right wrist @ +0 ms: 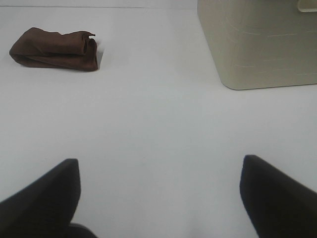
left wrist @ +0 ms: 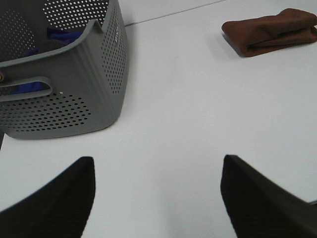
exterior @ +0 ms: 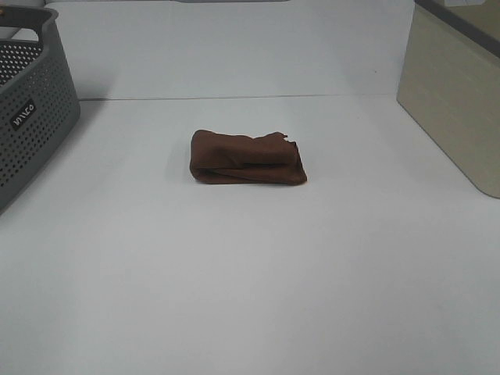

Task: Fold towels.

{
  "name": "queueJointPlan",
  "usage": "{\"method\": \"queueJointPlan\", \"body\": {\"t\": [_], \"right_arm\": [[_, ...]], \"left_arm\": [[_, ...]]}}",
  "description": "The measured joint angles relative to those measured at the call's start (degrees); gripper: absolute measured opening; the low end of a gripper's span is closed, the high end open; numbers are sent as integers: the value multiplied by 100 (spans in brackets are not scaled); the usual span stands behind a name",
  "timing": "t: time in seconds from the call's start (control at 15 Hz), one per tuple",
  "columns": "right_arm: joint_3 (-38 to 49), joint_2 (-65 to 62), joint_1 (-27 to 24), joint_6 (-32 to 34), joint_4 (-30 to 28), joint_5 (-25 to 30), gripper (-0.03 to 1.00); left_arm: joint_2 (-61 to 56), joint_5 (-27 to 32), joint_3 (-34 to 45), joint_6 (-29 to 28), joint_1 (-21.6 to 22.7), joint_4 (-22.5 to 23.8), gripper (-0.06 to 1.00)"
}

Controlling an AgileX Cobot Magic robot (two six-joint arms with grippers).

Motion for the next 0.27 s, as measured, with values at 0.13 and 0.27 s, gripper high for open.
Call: {"method": "queueJointPlan", "body": {"t": [0.13,0.27], "right_arm": [[0,0,0,0,0,0,82],[0,0,0,0,0,0,82]], "left_arm": [[0,0,0,0,0,0,68],[0,0,0,0,0,0,68]]}}
